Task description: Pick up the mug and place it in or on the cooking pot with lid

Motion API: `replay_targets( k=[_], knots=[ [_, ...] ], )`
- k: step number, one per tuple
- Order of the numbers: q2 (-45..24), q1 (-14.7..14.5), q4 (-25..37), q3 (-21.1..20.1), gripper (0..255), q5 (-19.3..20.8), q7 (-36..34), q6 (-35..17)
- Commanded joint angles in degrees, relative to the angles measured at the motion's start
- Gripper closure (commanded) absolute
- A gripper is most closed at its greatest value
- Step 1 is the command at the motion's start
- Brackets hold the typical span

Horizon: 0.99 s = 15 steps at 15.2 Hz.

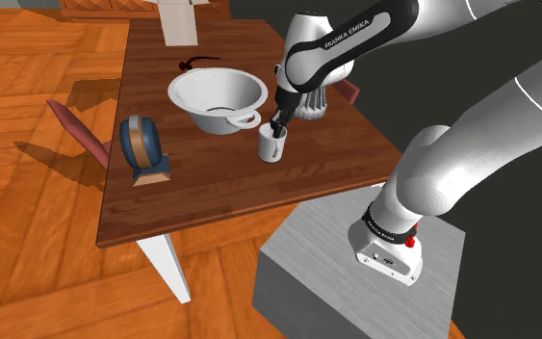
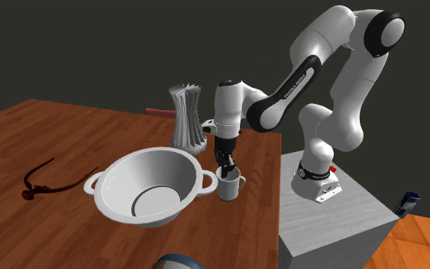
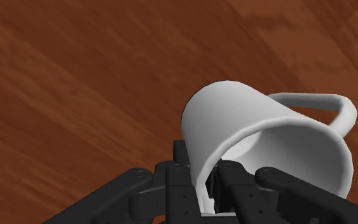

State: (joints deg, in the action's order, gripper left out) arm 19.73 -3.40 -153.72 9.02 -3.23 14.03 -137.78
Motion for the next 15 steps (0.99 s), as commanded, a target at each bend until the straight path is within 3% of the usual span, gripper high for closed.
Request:
replay_targets(
  k=[1,15],
  knots=[
    [0.63,0.08,0.35,-0.08,255,0.16,-0.17,0.94],
    [7.15,0.71,6.62,-0.99,255,1.36,-1.92,13.67]
  ],
)
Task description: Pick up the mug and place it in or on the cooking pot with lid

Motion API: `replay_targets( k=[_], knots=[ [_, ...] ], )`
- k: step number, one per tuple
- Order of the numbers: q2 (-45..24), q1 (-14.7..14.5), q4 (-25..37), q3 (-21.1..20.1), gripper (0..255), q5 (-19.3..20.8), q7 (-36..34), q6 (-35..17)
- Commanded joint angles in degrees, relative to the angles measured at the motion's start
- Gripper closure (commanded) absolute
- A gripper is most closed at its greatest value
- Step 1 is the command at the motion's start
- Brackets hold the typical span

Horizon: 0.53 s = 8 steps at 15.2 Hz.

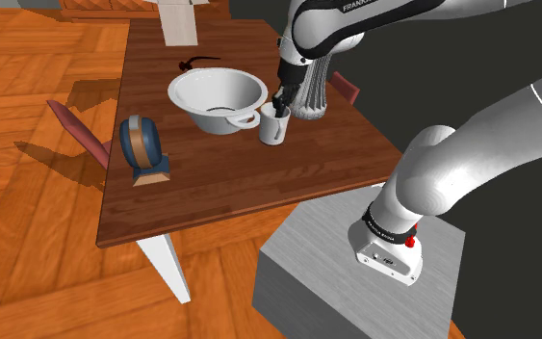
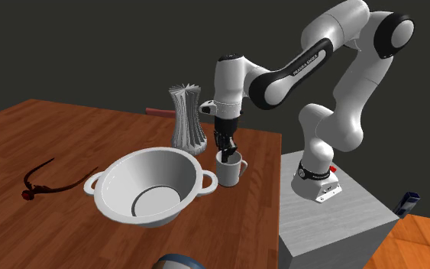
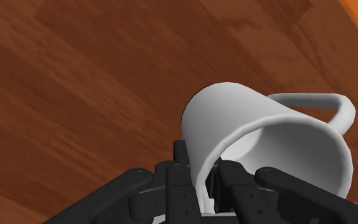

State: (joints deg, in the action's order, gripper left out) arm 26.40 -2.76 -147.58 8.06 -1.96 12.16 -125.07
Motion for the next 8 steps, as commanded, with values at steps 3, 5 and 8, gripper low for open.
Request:
replay_targets(
  k=[3,5,8],
  knots=[
    [1.42,0.12,2.13,-0.17,255,0.21,-0.33,3.54],
    [1.96,0.15,3.29,-0.27,255,0.27,-0.49,5.24],
    [2.65,0.17,5.11,-0.40,255,0.34,-0.73,7.74]
  ],
)
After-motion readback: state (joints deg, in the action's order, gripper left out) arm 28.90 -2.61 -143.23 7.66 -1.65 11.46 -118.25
